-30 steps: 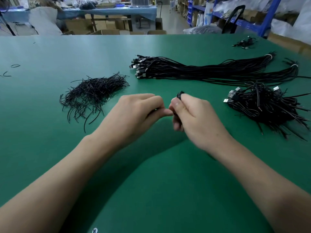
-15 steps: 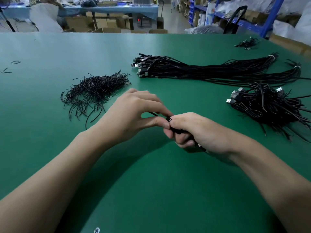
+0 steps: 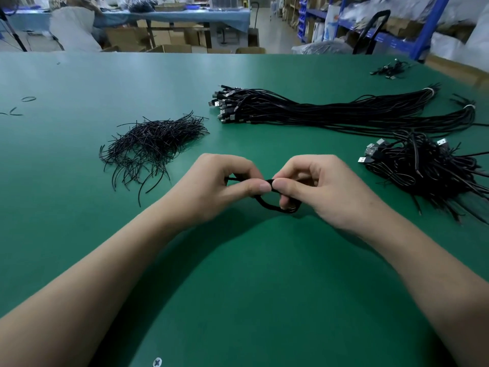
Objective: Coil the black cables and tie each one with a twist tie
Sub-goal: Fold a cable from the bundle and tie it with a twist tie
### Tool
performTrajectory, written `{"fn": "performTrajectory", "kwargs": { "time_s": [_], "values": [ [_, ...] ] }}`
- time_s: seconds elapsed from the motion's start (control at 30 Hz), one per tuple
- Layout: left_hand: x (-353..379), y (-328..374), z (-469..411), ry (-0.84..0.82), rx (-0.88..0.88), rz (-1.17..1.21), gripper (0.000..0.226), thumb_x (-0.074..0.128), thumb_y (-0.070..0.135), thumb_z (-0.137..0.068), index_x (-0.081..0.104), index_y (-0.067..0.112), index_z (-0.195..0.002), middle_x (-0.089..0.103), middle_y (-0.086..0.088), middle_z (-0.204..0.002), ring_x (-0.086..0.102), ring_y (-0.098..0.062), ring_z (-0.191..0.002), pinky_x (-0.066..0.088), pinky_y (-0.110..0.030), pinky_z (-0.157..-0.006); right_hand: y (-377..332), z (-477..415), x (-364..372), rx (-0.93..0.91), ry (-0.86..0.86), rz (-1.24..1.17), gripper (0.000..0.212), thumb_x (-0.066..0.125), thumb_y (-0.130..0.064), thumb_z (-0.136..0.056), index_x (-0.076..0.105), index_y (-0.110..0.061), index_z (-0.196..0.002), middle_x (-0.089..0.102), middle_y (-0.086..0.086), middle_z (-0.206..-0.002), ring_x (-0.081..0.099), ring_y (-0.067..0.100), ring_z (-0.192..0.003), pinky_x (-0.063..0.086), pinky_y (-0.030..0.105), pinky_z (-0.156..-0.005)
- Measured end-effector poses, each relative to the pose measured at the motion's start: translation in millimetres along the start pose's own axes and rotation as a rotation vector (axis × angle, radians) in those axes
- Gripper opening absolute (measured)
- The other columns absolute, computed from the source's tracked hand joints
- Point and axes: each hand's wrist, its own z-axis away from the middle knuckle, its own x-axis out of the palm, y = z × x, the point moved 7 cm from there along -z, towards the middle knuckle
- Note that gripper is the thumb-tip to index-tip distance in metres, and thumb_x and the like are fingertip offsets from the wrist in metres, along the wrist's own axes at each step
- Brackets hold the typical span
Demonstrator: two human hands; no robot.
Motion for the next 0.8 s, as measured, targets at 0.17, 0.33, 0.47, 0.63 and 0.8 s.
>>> {"fn": "performTrajectory", "kwargs": {
  "time_s": [0.17,0.33,0.47,0.63,0.8],
  "values": [
    [5.4,-13.1,0.9,0.002,-0.14,0.121,0.023,0.066,0.043,-0.09,0.075,0.024,-0.08,0.073,0.005,-0.076,0.06,-0.008,-0.07,0.046,-0.029,-0.068,-7.2,3.3,-5.1,-0.084,0.193,0.189,0.01,0.074,-0.033,-0.09,0.072,-0.028,-0.082,0.072,-0.01,-0.074,0.067,0.002,-0.071,0.049,0.024,-0.064],
    [-18.1,-15.6,1.3,0.274,-0.139,0.046,0.021,0.068,0.042,-0.093,0.074,0.029,-0.078,0.069,0.019,-0.069,0.057,0.006,-0.064,0.039,-0.012,-0.061,-18.1,17.4,-31.7,-0.209,0.656,0.24,0.017,0.064,-0.037,-0.096,0.065,-0.024,-0.085,0.06,-0.01,-0.088,0.058,0.008,-0.083,0.045,0.023,-0.073],
    [-30.8,-9.2,7.5,0.513,-0.127,0.033,0.017,0.068,0.039,-0.095,0.074,0.032,-0.08,0.068,0.023,-0.071,0.059,0.006,-0.067,0.037,-0.012,-0.06,11.3,8.7,-7.9,0.142,0.473,-0.218,0.038,0.05,-0.047,-0.102,0.066,-0.015,-0.087,0.062,-0.001,-0.076,0.055,0.013,-0.066,0.047,0.036,-0.056],
    [-21.6,20.0,9.5,0.578,0.044,-0.112,0.014,0.072,0.03,-0.092,0.077,0.019,-0.085,0.071,0.012,-0.079,0.063,-0.001,-0.075,0.039,-0.011,-0.068,12.5,2.8,50.1,0.342,0.093,-0.84,0.076,0.047,-0.067,-0.081,0.059,-0.003,-0.12,0.073,0.018,-0.108,0.072,0.022,-0.09,0.061,0.035,-0.072],
    [-0.8,29.2,6.6,0.457,0.059,-0.161,0.012,0.076,0.035,-0.089,0.08,0.024,-0.089,0.073,0.012,-0.081,0.067,-0.007,-0.077,0.052,-0.032,-0.071,13.7,0.1,35.9,0.237,0.203,-0.854,0.066,0.047,-0.056,-0.088,0.061,0.002,-0.115,0.072,0.021,-0.113,0.069,0.032,-0.108,0.053,0.047,-0.097]
  ]
}}
